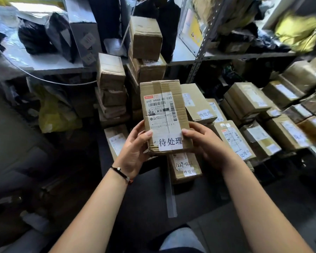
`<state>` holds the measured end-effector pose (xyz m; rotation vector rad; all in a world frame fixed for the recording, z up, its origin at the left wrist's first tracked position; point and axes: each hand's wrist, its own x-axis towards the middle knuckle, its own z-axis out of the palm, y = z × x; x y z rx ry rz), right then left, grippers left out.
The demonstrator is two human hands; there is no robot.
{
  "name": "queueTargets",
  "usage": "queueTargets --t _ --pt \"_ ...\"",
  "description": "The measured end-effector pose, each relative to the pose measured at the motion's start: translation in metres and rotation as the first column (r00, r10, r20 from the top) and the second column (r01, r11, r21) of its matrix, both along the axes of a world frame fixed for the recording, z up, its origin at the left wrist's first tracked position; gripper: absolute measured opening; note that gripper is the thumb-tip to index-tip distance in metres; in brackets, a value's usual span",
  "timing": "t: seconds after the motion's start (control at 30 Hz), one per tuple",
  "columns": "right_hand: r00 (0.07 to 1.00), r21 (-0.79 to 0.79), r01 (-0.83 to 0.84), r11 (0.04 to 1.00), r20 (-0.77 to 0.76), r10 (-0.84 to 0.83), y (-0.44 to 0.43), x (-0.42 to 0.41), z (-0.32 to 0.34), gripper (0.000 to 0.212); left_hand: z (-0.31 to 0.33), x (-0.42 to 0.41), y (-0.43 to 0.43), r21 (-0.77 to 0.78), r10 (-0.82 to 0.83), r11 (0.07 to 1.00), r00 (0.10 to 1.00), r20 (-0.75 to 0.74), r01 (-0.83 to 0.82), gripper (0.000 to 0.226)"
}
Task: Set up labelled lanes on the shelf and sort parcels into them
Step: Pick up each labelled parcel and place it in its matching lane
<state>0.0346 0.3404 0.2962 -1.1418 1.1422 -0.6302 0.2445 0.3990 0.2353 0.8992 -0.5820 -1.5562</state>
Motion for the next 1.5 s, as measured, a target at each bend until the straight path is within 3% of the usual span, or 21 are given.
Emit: queueTargets --t 0.3,0.4,0.53,0.7,0.93,1.13,1.33,1.5 --pt "0.989 -0.117 0.07 0.991 0.135 -0.054 -0.051 -0.039 0.004 0.07 0.02 -0.047 -0.029 0.017 0.013 1.0 0.974 0.225 -0.017 0.06" --pt "0.988 -0.135 -0.015 0.991 0.147 0.035 -0.077 -0.057 0.014 0.063 0.032 -0.068 -0.044 0.0 0.084 0.996 0.96 0.267 -0.087 0.052" --pt "0.981 -0.186 -0.117 0.975 0.133 0.143 -0.119 -0.086 0.032 0.028 0.049 -0.099 -0.076 -0.028 0.178 0.984 0.943 0.281 -0.177 0.045" --pt "0.977 -0.175 -0.166 0.97 0.108 0.186 -0.168 -0.115 0.044 0.035 0.065 -0.132 -0.114 -0.042 0.294 0.954 0.899 0.323 -0.297 0.037" --pt "0.969 -0.028 -0.079 0.996 0.232 0.084 -0.2 -0.123 0.032 0.018 0.071 -0.133 -0.13 -0.02 0.368 0.916 0.819 0.441 -0.401 0.021" --pt "0.984 0.077 0.001 0.997 0.175 -0.014 -0.214 -0.109 0.012 0.02 0.069 -0.121 -0.126 0.039 0.343 0.898 0.752 0.563 -0.438 0.019" --pt "0.995 0.115 0.0 0.993 0.097 -0.011 -0.217 -0.108 -0.003 0.019 0.064 -0.112 -0.117 0.071 0.386 0.869 0.76 0.523 -0.49 0.019" --pt "0.999 0.003 0.016 1.0 -0.042 -0.016 -0.207 -0.107 -0.016 0.026 0.057 -0.107 -0.109 0.084 0.388 0.863 0.76 0.521 -0.499 0.021"
